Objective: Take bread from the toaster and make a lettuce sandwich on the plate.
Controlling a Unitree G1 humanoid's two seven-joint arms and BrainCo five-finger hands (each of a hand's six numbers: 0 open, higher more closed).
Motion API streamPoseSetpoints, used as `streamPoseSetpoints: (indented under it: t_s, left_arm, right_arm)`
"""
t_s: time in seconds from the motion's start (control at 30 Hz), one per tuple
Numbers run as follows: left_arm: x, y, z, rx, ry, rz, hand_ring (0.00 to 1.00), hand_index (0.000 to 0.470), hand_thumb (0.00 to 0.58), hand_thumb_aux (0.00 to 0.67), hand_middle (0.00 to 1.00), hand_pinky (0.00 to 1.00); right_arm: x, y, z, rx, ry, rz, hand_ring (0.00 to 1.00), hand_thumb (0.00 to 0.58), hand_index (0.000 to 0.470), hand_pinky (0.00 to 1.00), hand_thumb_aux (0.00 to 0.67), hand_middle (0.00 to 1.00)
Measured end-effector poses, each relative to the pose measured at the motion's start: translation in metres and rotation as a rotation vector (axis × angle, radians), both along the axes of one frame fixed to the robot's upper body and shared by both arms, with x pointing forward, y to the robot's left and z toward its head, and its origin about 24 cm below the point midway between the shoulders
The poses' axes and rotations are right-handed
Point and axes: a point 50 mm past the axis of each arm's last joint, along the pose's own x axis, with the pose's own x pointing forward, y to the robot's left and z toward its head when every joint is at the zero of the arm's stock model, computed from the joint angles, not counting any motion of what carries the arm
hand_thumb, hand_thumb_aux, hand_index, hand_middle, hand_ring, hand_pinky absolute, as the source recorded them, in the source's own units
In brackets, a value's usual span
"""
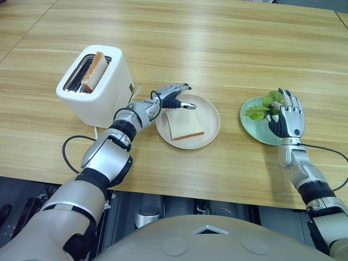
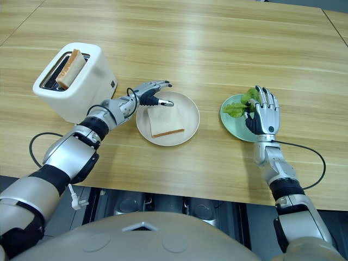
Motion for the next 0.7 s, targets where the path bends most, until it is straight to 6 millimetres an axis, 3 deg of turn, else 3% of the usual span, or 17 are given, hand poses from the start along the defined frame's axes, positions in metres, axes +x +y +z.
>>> streamPoseSetpoints:
  t_s: [0.1,0.27,0.4,0.57,0.7]
  left_arm:
    - [0.002,-0.001,0.016,-0.087,-0.060,-0.016,0.00,0.000,0.000,0.000,0.00,0.00]
    - [-0.003,0.006,0.060,-0.424,-0.182,-0.072,0.00,0.000,0.000,0.000,0.00,0.00]
    - [-0.019,0.027,0.084,-0.616,-0.250,-0.099,0.00,0.000,0.000,0.000,0.00,0.00]
    - [-0.038,0.061,0.108,-0.696,-0.337,-0.075,0.00,0.000,0.000,0.000,0.00,0.00]
    - [-0.048,0.083,0.117,-0.665,-0.395,-0.020,0.00,0.000,0.000,0.000,0.00,0.00]
  right_arm:
    - [0.003,0.011,0.008,0.009,-0.036,0.054,0.00,0.580,0.460,0.00,0.670,0.00]
    - [0.007,0.045,0.015,0.037,-0.062,0.173,0.00,0.580,0.460,0.00,0.670,0.00]
    - [0.011,0.072,0.017,0.053,-0.067,0.259,0.00,0.580,0.460,0.00,0.670,0.00]
    - [0.020,0.114,0.023,0.081,-0.078,0.399,0.00,0.580,0.460,0.00,0.670,0.00]
    - [0.024,0.142,0.020,0.096,-0.052,0.498,0.00,0.580,0.460,0.00,0.670,0.00]
